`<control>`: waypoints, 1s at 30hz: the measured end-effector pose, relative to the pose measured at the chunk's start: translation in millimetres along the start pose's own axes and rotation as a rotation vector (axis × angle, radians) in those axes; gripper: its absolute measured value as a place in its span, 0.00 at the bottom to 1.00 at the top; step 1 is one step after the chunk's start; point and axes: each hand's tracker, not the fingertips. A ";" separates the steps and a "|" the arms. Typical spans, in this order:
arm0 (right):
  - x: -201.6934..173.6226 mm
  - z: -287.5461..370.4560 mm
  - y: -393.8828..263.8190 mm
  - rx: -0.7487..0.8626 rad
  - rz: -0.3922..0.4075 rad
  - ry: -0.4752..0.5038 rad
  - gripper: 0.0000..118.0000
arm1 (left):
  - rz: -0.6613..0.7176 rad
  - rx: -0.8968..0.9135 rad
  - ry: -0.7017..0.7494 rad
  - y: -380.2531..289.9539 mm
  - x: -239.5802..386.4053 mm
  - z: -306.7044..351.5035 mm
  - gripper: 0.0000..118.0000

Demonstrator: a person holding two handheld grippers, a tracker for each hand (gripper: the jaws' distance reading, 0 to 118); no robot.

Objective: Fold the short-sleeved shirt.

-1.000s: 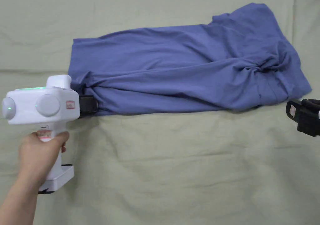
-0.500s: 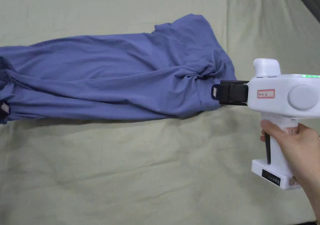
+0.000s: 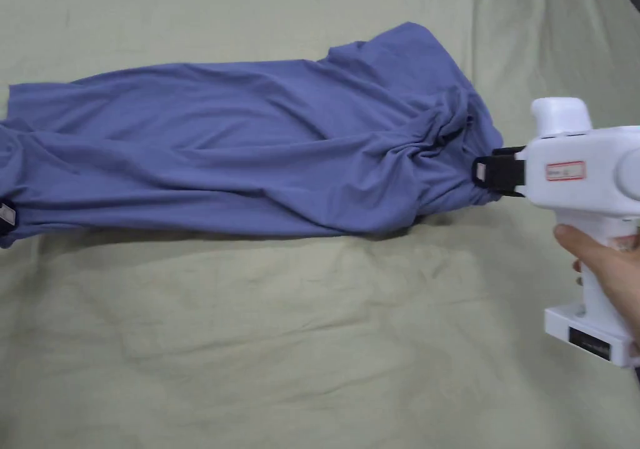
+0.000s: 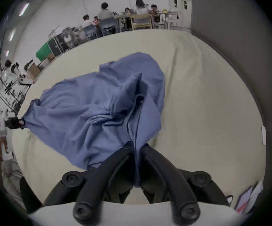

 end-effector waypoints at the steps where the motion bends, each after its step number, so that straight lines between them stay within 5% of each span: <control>1: -1.9 16.0 -3.8 0.018 0.000 0.000 0.05 | -0.038 -0.001 0.021 -1.1 -0.6 6.5 0.04; 8: 8.4 63.3 -51.6 -0.015 0.004 -0.012 0.05 | -0.115 -0.097 0.076 -47.6 -7.0 28.0 0.04; 17: 10.6 34.4 -125.0 -0.162 -0.055 -0.040 0.05 | -0.107 -0.160 0.097 -93.8 -6.6 15.5 0.04; 18: 9.9 31.5 -125.3 -0.163 -0.057 -0.041 0.05 | -0.089 -0.158 0.098 -91.6 -8.1 14.6 0.10; 19: 8.0 30.8 -122.9 -0.160 -0.051 -0.041 0.17 | -0.069 -0.159 0.095 -88.6 -8.6 15.7 0.28; 20: 6.3 30.9 -120.8 -0.157 -0.047 -0.046 0.57 | -0.050 -0.159 0.124 -88.3 -9.2 18.3 0.62; 21: 5.6 32.6 -116.3 -0.166 -0.046 -0.058 0.83 | -0.047 -0.164 0.166 -88.9 -10.2 21.3 0.74; 24: -0.4 51.0 -110.9 -0.130 -0.019 -0.052 0.93 | -0.030 -0.131 0.156 -93.7 -15.7 48.3 0.74; 27: -7.4 81.3 -102.2 -0.070 -0.106 0.028 0.94 | -0.012 -0.034 0.163 -101.5 -8.7 98.0 0.74; 30: -31.2 117.8 -95.2 0.045 -0.061 0.042 0.90 | -0.029 0.107 0.192 -108.6 10.2 155.4 0.73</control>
